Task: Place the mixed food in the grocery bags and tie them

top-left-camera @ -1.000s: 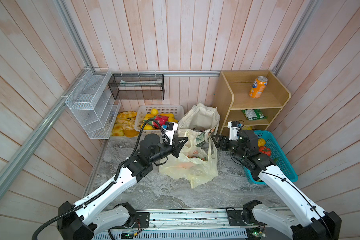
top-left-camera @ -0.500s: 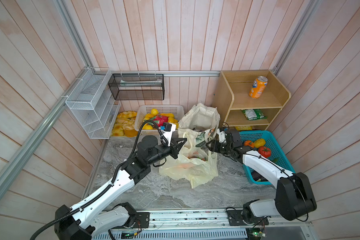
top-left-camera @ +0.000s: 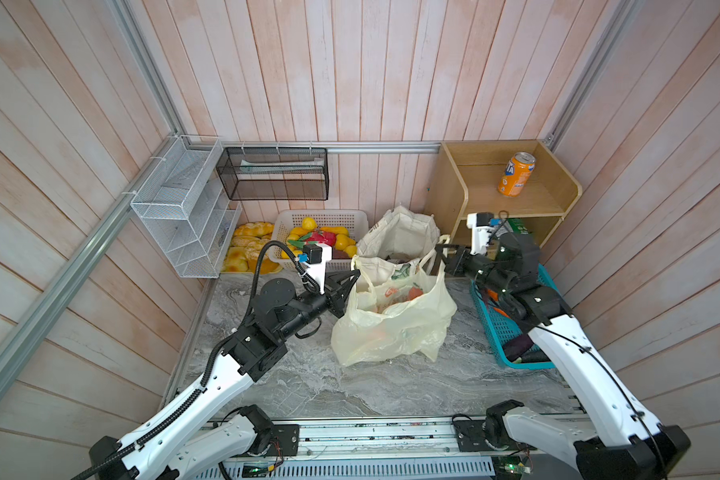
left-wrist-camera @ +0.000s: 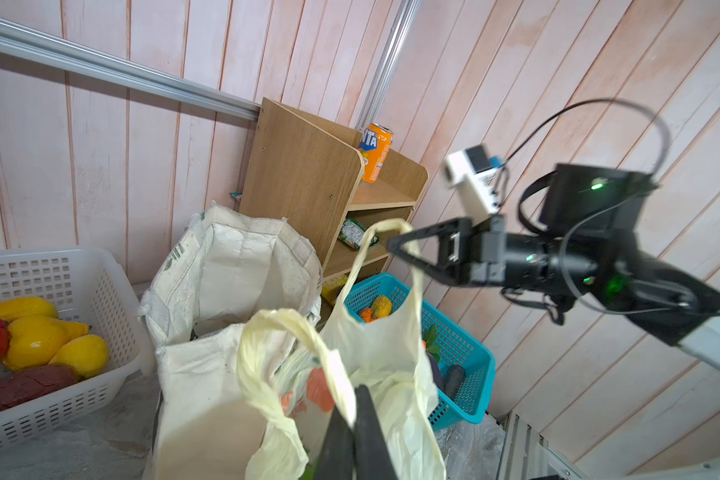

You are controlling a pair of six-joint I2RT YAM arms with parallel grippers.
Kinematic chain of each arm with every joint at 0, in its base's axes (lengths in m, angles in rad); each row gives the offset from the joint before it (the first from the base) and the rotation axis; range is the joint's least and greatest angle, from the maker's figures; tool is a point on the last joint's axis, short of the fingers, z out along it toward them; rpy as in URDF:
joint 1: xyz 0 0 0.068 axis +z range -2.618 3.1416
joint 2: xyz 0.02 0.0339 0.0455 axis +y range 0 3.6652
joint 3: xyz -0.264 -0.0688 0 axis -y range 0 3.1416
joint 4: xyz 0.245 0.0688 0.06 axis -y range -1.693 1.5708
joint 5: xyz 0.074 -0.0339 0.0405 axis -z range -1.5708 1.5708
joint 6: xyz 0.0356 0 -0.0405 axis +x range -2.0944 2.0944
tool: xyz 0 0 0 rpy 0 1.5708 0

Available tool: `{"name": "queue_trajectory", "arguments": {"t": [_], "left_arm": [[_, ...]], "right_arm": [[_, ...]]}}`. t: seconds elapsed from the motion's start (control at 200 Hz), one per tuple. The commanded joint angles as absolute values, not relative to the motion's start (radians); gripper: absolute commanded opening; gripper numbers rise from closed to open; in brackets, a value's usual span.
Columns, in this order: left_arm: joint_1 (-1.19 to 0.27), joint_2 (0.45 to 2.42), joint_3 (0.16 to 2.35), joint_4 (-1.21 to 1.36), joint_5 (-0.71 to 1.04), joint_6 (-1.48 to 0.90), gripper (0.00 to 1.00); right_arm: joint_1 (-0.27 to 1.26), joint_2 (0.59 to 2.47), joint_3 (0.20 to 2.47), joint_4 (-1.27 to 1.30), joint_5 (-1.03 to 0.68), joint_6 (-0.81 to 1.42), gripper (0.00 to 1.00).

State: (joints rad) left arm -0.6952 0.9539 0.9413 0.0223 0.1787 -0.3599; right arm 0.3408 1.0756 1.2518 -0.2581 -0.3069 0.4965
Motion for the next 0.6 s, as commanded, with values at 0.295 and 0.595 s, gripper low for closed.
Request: {"name": "queue_trajectory", "arguments": {"t": [0.295,0.595], "left_arm": [[-0.69,0.995,0.809,0.135,0.187,-0.439,0.0],[-0.692,1.024,0.859,0.157,0.264,-0.414,0.0]], "right_arm": [[0.346,0.823,0.801,-0.14,-0.209,0.483,0.0],[0.341,0.782,0.899,-0.357,-0.198,0.444,0.47]]}}
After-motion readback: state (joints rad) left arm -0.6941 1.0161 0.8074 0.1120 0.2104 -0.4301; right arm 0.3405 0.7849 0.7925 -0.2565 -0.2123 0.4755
